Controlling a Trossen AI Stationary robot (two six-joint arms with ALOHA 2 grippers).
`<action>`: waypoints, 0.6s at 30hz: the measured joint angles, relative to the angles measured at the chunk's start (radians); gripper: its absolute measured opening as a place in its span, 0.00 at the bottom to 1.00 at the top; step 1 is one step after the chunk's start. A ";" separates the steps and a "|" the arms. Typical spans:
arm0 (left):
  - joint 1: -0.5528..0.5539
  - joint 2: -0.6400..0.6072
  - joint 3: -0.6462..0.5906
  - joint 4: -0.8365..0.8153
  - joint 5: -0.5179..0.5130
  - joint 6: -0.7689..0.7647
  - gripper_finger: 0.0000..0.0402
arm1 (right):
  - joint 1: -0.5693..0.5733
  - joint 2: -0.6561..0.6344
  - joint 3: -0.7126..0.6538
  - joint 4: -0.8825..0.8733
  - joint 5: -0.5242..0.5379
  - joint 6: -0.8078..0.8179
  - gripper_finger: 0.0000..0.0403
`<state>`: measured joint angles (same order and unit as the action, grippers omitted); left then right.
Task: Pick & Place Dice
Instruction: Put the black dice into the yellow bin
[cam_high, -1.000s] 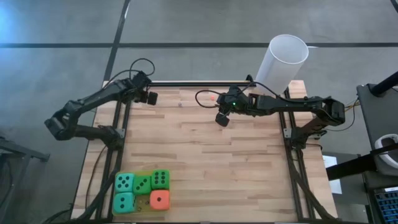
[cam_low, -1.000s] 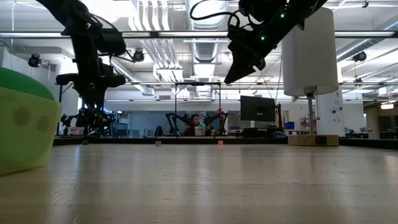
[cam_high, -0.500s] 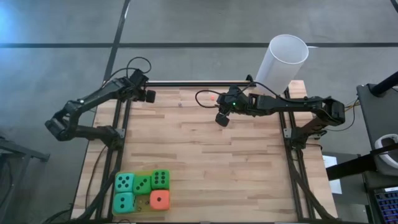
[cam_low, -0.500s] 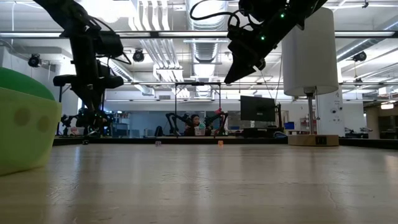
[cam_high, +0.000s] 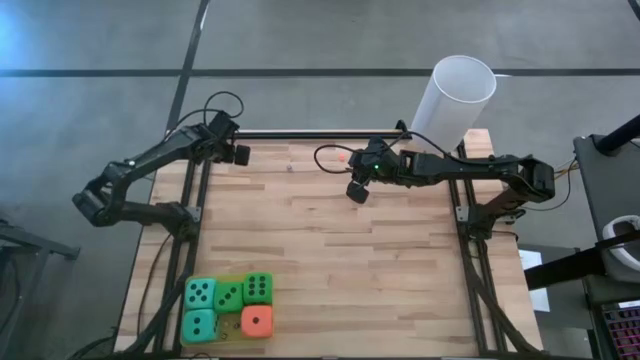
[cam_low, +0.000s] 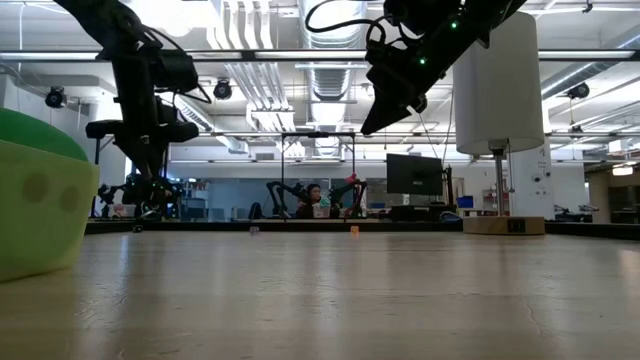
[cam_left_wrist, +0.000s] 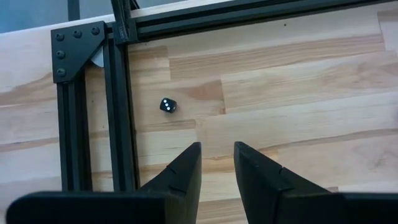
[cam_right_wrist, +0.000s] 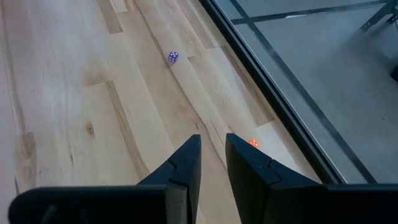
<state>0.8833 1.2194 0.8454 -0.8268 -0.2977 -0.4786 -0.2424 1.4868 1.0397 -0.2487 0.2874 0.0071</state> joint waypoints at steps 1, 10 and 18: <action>0.000 0.000 0.000 0.000 0.000 0.000 0.24 | 0.000 0.000 0.000 0.000 0.000 0.000 0.17; 0.000 0.000 -0.001 -0.001 0.003 -0.043 0.24 | 0.000 0.000 0.000 0.000 0.000 0.000 0.21; 0.002 0.016 -0.001 -0.004 -0.027 -0.180 0.24 | 0.000 0.001 0.000 0.000 0.000 0.000 0.23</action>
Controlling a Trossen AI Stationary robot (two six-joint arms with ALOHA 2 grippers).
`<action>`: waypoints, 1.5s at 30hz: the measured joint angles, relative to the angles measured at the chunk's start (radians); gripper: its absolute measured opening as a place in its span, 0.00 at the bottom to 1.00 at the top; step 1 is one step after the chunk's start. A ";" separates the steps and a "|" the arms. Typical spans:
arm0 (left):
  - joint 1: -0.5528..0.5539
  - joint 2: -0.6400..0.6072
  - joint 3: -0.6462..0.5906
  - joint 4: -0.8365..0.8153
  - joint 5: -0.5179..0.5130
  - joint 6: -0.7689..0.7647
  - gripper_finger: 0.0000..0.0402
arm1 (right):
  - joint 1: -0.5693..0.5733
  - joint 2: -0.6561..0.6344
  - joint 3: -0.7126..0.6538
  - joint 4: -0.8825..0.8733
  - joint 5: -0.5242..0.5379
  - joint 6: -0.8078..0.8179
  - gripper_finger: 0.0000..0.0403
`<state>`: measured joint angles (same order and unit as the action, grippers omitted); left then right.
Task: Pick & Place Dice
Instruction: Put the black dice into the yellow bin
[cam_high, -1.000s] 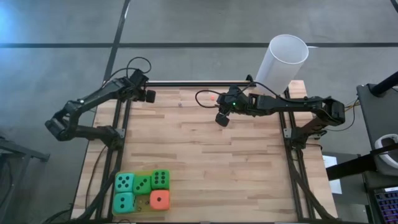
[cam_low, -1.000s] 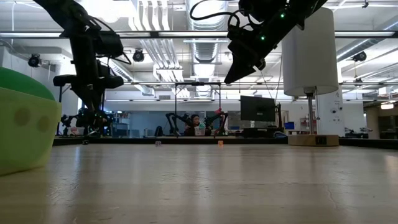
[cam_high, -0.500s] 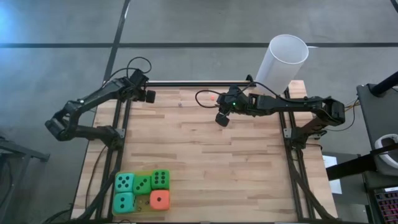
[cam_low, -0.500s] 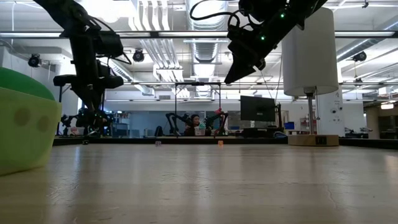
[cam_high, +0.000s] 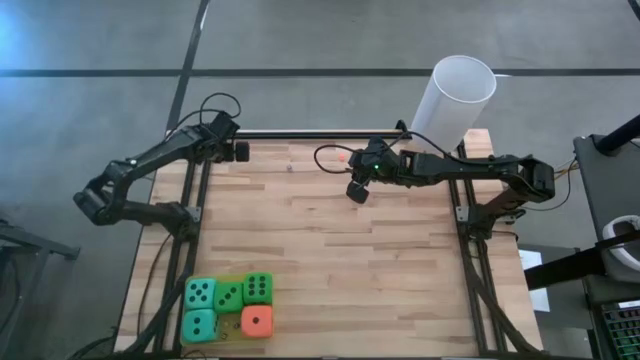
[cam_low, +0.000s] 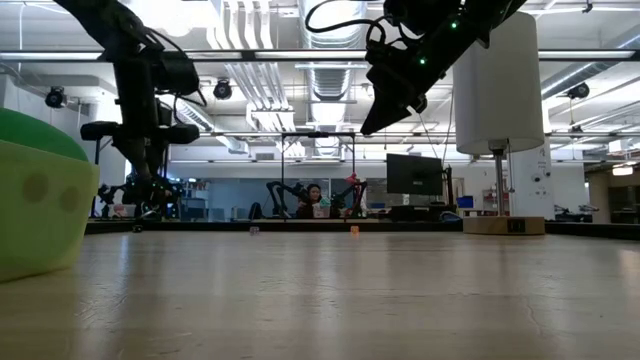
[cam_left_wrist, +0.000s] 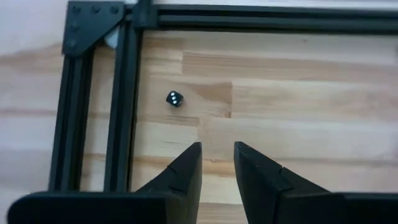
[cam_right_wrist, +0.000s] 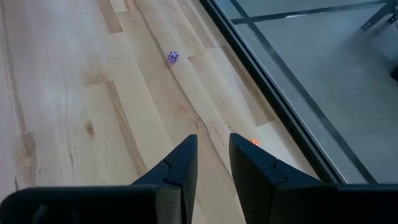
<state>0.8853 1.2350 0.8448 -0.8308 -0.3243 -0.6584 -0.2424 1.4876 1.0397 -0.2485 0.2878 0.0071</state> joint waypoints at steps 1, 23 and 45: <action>0.000 0.007 0.000 0.000 -0.008 -0.034 0.24 | 0.000 0.000 0.000 0.000 0.000 0.000 0.22; 0.041 0.189 0.000 0.000 -0.076 -0.473 0.24 | 0.000 0.000 0.000 0.000 0.000 0.000 0.20; 0.068 0.313 0.000 0.129 -0.155 -0.500 0.51 | 0.000 0.000 0.000 0.000 0.000 0.000 0.18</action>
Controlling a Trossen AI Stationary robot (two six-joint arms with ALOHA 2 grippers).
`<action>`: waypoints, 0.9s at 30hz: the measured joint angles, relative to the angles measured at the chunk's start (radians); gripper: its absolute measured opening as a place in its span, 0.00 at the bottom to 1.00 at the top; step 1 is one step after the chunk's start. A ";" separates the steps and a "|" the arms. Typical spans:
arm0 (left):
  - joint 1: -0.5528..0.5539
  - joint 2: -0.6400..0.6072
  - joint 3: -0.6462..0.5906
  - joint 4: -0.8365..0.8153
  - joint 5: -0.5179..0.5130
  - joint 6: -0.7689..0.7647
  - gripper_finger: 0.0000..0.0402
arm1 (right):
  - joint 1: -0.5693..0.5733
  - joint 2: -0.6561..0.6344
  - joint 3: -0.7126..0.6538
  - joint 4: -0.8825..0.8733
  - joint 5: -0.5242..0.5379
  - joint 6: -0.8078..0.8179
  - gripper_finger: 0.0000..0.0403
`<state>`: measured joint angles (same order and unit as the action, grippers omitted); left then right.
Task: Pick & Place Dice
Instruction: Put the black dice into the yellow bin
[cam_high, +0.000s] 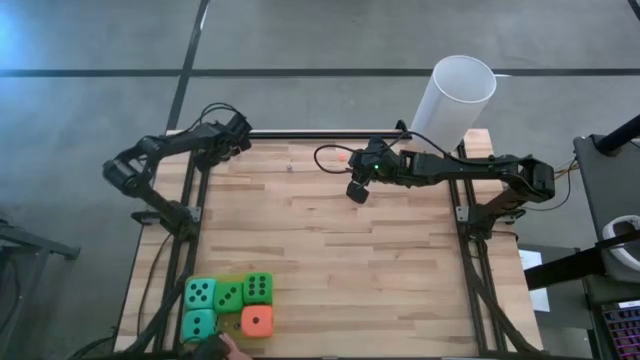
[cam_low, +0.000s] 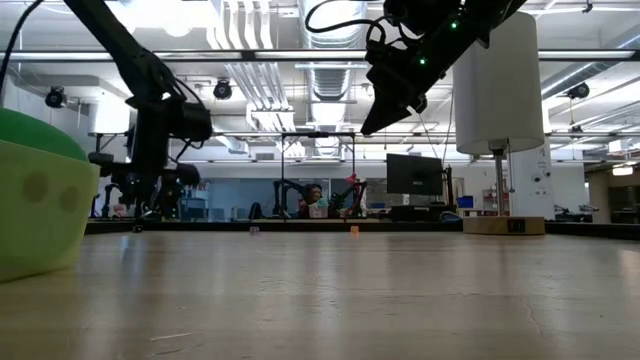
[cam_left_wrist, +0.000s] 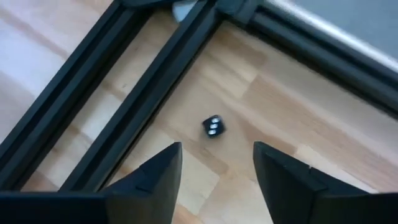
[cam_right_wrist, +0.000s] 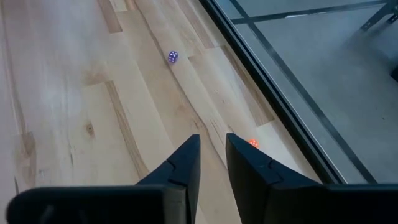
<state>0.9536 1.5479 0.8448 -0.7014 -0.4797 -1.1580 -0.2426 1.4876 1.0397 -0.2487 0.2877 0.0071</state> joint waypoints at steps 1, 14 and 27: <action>0.002 0.007 0.000 -0.010 0.000 -0.014 0.52 | 0.000 0.000 0.000 0.000 0.000 0.000 0.17; 0.004 0.036 0.000 0.028 -0.029 -0.067 0.56 | 0.000 0.000 0.000 0.000 0.000 0.000 0.20; 0.001 0.054 0.002 0.039 0.051 -0.074 0.54 | 0.000 0.000 0.000 0.000 0.000 0.000 0.21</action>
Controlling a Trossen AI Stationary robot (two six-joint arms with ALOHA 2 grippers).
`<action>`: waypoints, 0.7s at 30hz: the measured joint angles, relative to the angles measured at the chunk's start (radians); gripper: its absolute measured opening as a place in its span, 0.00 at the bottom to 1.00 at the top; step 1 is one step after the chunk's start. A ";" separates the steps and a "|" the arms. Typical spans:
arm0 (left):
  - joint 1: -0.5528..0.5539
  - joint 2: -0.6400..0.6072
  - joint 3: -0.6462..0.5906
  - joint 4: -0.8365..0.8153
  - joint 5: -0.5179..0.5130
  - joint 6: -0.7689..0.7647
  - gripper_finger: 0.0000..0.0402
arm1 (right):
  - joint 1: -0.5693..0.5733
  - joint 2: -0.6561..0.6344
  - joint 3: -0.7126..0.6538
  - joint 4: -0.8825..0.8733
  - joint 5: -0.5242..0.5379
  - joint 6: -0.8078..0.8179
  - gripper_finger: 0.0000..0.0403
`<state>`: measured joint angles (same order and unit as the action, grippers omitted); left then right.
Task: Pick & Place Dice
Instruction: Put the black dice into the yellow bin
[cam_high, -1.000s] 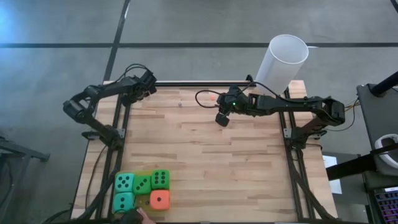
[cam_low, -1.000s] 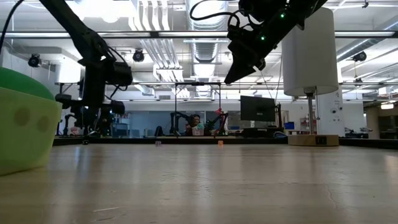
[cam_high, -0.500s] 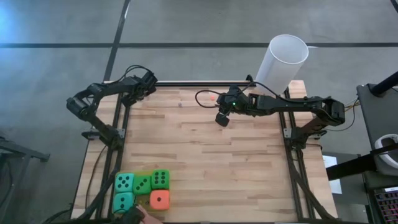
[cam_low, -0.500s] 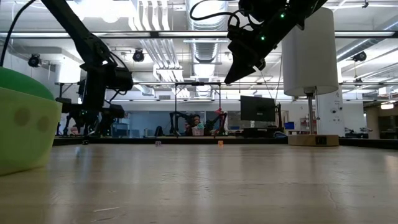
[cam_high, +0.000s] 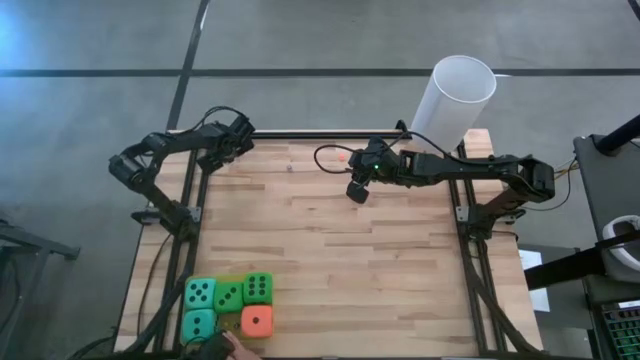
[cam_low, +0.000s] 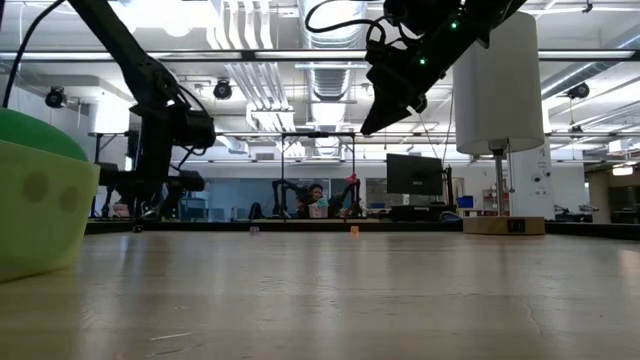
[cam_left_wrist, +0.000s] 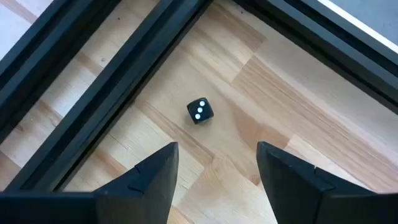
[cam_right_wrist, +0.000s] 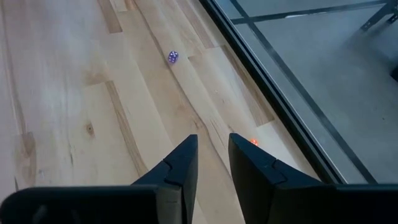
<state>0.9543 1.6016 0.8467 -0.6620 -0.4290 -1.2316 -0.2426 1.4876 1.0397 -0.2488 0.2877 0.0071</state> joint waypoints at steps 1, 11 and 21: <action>0.000 0.000 0.000 0.000 0.000 0.000 0.54 | 0.000 0.000 0.000 0.000 0.000 0.000 0.21; 0.001 0.006 -0.001 0.018 -0.051 0.000 0.50 | 0.000 0.000 0.000 0.000 0.000 0.000 0.17; 0.001 0.008 -0.001 0.042 -0.105 0.000 0.53 | 0.000 0.000 0.000 0.000 0.000 0.000 0.21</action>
<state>0.9554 1.6100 0.8455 -0.6205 -0.5335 -1.2316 -0.2428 1.4876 1.0397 -0.2487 0.2876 0.0071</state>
